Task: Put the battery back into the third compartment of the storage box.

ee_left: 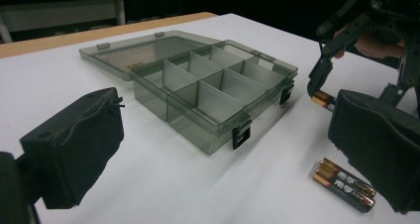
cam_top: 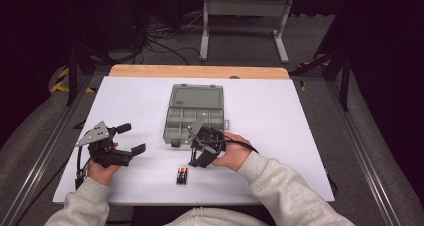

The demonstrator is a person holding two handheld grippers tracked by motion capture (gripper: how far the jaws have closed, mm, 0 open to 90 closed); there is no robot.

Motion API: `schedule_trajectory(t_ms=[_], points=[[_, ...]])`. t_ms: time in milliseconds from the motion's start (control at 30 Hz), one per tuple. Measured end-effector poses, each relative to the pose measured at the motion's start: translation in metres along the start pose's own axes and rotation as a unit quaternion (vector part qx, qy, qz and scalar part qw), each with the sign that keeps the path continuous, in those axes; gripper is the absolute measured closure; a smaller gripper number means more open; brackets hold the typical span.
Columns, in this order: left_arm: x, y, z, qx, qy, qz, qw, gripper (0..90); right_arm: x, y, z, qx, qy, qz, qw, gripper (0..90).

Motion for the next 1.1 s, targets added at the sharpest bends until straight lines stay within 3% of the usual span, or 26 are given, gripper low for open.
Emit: schedule_trajectory(t_ms=[533, 1100], points=[[-0.002, -0.002, 0.001, -0.006, 0.003, 0.008, 0.9999, 1.6, 0.024, 0.009, -0.036, 0.011, -0.025, -0.014, 0.9995, 41.2], [-0.002, -0.004, 0.002, -0.005, 0.005, 0.016, 0.9999, 3.5, 0.044, 0.017, -0.078, 0.003, -0.052, -0.021, 0.9985, 41.2]])
Point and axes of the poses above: each handheld gripper's, and its own axes: x roughly backward along the jaws, y roughly out of its top, z roughly to its left, the point moved 8 cm from there along -x, roughly forward along the jaws, and after that the axes turned 1 degree about x, right-handed, at the moved point
